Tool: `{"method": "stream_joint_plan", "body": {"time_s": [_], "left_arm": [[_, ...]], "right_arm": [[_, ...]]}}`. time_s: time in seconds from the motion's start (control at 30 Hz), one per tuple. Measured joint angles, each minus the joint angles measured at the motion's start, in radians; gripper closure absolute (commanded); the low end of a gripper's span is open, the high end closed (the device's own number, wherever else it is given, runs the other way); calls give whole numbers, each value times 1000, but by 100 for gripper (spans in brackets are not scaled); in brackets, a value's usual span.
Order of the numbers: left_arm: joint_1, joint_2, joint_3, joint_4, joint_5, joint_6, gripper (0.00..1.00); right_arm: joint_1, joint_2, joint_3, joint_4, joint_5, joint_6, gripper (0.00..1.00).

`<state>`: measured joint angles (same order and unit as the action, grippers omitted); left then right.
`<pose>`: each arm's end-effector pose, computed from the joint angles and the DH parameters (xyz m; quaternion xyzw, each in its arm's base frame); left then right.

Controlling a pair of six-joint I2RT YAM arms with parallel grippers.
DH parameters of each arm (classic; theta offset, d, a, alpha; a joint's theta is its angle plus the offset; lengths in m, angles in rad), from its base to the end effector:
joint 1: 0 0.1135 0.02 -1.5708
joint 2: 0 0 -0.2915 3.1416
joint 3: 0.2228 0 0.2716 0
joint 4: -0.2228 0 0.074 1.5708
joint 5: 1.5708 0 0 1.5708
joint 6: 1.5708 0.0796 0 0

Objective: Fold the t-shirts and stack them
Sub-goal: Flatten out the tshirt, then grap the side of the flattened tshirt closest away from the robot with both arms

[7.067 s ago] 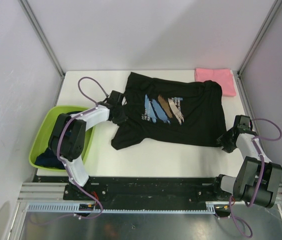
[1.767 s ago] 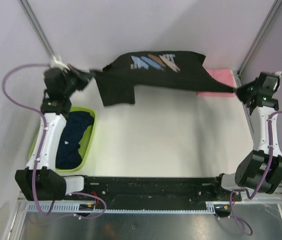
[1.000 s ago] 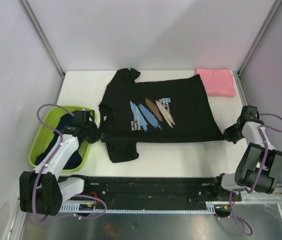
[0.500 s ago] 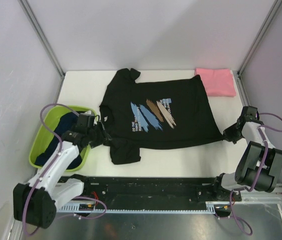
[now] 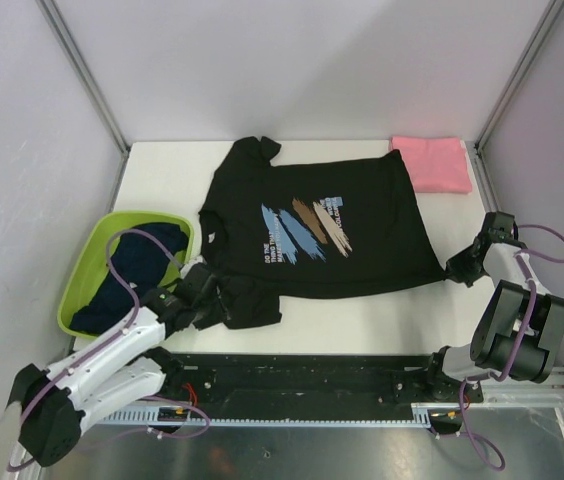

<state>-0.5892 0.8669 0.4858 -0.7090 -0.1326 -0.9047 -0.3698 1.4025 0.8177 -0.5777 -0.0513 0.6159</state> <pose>0.1474 -0.0859 0.1573 -0.1678 0.9546 -0.1142 0.2180 0.2682 -0.0996 0.1638 0.4586 0.8649 0.0498 0.1981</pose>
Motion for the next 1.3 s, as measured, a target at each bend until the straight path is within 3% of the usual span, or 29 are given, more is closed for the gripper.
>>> {"method": "stream_joint_plan", "body": {"time_s": [0.5,0.6,0.73,1.0,1.3], "left_arm": [[-119,180,0,62,-93,-75,67],[-142,198,0,95,-93,-82,75],[-166,198,-11,131,-92,-90,95],[-172,14,-10,50,-76,-111,100],[-173,-186,158,-177,-72,-161,100]], "right_arm": [[13,-16,0,-1,-11,1,100],[17,-19,0,-1,-11,1,100],[23,-24,0,-1,-11,4,100],[26,-74,3,-29,4,4,100],[19,-164,6,-109,57,5,100]]}}
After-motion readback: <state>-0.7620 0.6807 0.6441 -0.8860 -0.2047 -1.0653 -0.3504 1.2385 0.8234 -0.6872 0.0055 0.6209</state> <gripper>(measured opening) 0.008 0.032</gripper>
